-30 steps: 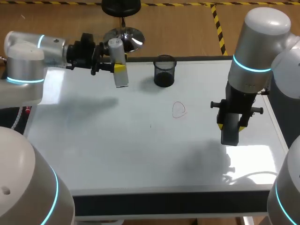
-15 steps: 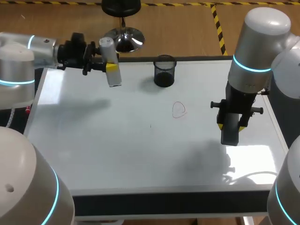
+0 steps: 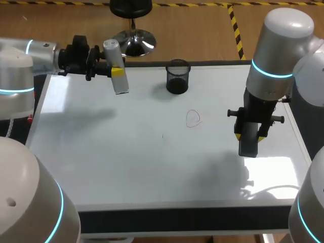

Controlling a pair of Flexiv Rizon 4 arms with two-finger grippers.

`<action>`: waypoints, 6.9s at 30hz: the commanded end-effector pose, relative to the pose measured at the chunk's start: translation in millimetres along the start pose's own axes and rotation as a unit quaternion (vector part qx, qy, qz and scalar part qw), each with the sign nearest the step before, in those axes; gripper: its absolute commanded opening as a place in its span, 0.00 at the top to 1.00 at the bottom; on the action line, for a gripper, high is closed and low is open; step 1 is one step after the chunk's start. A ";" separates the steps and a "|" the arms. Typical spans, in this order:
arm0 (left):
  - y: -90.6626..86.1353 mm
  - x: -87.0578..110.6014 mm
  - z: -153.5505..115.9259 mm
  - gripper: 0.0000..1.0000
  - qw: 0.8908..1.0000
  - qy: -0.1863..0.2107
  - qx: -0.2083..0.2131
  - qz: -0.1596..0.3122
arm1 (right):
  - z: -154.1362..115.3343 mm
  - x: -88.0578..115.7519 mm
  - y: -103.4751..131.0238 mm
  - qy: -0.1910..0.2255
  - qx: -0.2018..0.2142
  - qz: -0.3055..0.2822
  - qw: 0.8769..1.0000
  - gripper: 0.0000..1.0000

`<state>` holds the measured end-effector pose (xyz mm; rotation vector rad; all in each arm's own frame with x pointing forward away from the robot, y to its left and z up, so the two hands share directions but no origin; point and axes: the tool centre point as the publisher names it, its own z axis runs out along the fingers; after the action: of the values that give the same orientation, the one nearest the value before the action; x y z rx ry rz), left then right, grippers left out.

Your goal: Pick up the inspection probe, press it on each red-marked spot on the whiteboard one by one, put down the probe, pick up the eraser, and wipe off all the red marks.

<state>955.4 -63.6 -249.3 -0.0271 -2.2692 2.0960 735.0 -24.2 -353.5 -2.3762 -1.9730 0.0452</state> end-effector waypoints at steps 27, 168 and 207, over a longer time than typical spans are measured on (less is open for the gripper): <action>-1.6 0.8 0.5 1.00 1.000 -0.002 -0.001 0.001 | -0.4 -0.6 0.2 0.000 0.000 0.002 1.000 1.00; -1.6 0.8 0.5 1.00 1.000 -0.002 -0.001 0.001 | 128.9 144.5 124.1 0.089 0.126 -0.080 0.985 1.00; -1.6 0.8 0.5 1.00 1.000 -0.002 -0.001 0.001 | 59.2 219.9 113.7 0.007 0.085 -0.140 0.986 1.00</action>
<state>955.1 -63.6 -249.1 -0.0263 -2.2702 2.0965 875.6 161.3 -412.4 -1.9776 -2.1619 0.1253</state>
